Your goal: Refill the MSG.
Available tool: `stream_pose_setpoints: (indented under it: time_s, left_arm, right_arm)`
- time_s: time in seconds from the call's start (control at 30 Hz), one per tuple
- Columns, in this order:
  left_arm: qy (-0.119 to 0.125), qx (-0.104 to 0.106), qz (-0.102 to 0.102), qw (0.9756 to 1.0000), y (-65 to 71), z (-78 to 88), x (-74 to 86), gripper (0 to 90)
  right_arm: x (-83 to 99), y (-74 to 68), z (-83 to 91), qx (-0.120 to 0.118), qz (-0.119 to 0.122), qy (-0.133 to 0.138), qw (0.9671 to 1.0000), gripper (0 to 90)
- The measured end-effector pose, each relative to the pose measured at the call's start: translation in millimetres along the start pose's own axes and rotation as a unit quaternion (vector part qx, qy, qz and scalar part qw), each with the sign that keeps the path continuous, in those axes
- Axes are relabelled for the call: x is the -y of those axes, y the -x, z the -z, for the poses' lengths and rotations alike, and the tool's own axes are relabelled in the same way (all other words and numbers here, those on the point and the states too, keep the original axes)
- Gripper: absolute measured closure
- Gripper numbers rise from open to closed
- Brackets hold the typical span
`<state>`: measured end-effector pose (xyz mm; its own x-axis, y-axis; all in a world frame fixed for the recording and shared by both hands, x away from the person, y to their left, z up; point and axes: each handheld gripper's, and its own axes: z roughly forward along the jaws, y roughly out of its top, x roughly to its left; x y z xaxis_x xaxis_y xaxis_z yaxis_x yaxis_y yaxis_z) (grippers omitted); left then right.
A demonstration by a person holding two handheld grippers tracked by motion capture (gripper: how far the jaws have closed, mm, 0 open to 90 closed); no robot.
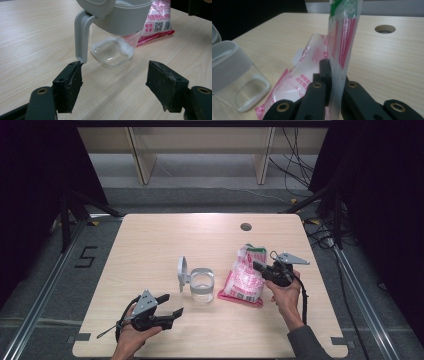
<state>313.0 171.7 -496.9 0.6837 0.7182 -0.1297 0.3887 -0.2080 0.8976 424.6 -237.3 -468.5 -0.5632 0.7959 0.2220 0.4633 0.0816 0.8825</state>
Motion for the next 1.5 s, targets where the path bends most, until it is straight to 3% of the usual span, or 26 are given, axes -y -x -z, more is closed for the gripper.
stream_pose_setpoints:
  time_s: [0.03,0.07,0.13,0.17,0.2,0.23,0.3,0.37,0.4,0.53,0.6,0.63,0.67,0.77,0.8,0.9,0.97,1.03,1.13,1.27,1.3,1.33,1.37,1.4,1.47,1.5]
  left_arm:
    - [-0.003,0.001,-0.004,1.0000,0.3,0.1,-0.4,27.8]
    - [-0.003,0.002,-0.006,1.0000,1.0,-0.3,-0.2,27.9]
    - [0.000,0.008,-0.002,1.0000,3.1,-2.0,0.6,27.8]
    - [-0.001,0.009,-0.005,0.9999,4.1,-2.7,0.7,27.8]
    - [-0.006,0.006,-0.005,1.0000,5.6,-2.8,0.3,27.8]
    - [-0.010,0.007,-0.014,0.9998,5.2,-3.5,0.3,27.8]
    - [-0.004,0.011,-0.007,0.9999,9.6,-5.8,1.1,27.8]
    - [-0.009,0.014,-0.014,0.9998,12.5,-6.6,0.6,27.8]
    - [-0.011,0.015,-0.019,0.9996,12.6,-7.6,0.3,27.8]
    - [0.000,0.029,-0.014,0.9995,24.6,-13.4,-1.8,28.2]
    - [-0.007,0.039,-0.023,0.9990,29.6,-17.2,-2.8,28.1]
    - [-0.008,0.040,-0.021,0.9989,32.0,-20.2,-3.2,28.1]
    - [-0.010,0.043,-0.018,0.9989,34.8,-23.9,-3.2,28.0]
    - [-0.023,0.053,-0.026,0.9980,44.4,-32.7,-4.7,27.9]
    - [-0.019,0.054,-0.031,0.9979,48.4,-36.0,-5.6,28.1]
    - [-0.014,0.050,-0.036,0.9980,57.8,-46.0,-12.1,28.5]
    - [-0.010,0.049,-0.045,0.9977,66.8,-55.2,-16.7,28.6]
    - [-0.010,0.052,-0.068,0.9963,74.1,-65.6,-22.3,28.6]
    - [0.000,0.052,-0.062,0.9967,86.0,-82.7,-29.4,28.4]
    - [0.014,0.050,-0.054,0.9972,99.7,-102.2,-37.0,28.1]
    - [0.012,0.060,-0.051,0.9968,101.3,-104.7,-37.5,27.8]
    - [0.014,0.062,-0.050,0.9967,103.7,-108.3,-38.5,28.0]
    - [0.016,0.059,-0.053,0.9967,105.2,-111.7,-40.0,28.0]
    - [0.014,0.047,-0.059,0.9970,105.5,-114.3,-41.5,27.9]
    - [0.014,0.049,-0.048,0.9975,108.4,-121.7,-42.9,28.0]
    - [0.017,0.051,-0.062,0.9966,106.2,-125.2,-44.9,28.0]
  right_arm:
    - [-0.3,-3.9,1.5,-0.006,-0.016,0.005,0.9998,90.0]
    - [-1.2,-3.4,3.3,-0.003,-0.007,0.004,1.0000,90.0]
    - [-1.7,-7.3,6.0,-0.011,-0.023,0.006,0.9997,90.0]
    - [-3.0,-5.8,6.9,-0.015,-0.001,0.018,0.9997,90.0]
    - [-4.6,-10.4,10.2,-0.011,-0.008,0.016,0.9998,90.0]
    - [-6.9,-11.1,11.0,-0.019,0.008,0.025,0.9995,90.0]
    - [-12.2,-17.3,16.4,-0.021,0.010,0.031,0.9992,90.0]
    - [-17.0,-21.1,21.5,-0.025,0.024,0.042,0.9985,90.0]
    - [-19.3,-27.1,25.8,-0.020,0.018,0.041,0.9988,90.0]
    - [-26.2,-33.3,32.3,-0.022,0.054,0.049,0.9971,90.0]
    - [-27.9,-37.6,35.1,-0.032,0.045,0.051,0.9972,90.0]
    - [-29.6,-37.3,36.4,-0.036,0.061,0.053,0.9961,90.0]
    - [-30.6,-40.6,38.7,-0.037,0.054,0.045,0.9968,90.0]
    - [-35.1,-44.0,41.0,-0.033,0.089,0.047,0.9944,90.0]
    - [-36.2,-46.7,43.8,-0.035,0.079,0.040,0.9955,90.0]
    - [-42.5,-46.0,47.7,-0.045,0.097,0.045,0.9933,90.0]
    - [-46.6,-50.6,52.2,-0.044,0.091,0.037,0.9942,90.0]
    - [-52.2,-52.5,55.2,-0.044,0.113,0.037,0.9919,90.0]
    - [-60.5,-62.3,63.2,-0.051,0.117,0.033,0.9912,90.0]
    - [-71.8,-70.3,70.8,-0.067,0.125,0.050,0.9887,90.0]
    - [-73.2,-74.3,73.9,-0.062,0.115,0.046,0.9903,90.0]
    - [-75.5,-74.2,73.7,-0.068,0.129,0.053,0.9879,90.0]
    - [-76.1,-79.3,75.3,-0.072,0.118,0.049,0.9892,90.0]
    - [-77.7,-81.2,75.3,-0.076,0.129,0.049,0.9875,90.0]
    - [-79.0,-86.0,76.8,-0.082,0.135,0.048,0.9863,90.0]
    - [-79.6,-87.6,77.7,-0.081,0.138,0.050,0.9858,90.0]
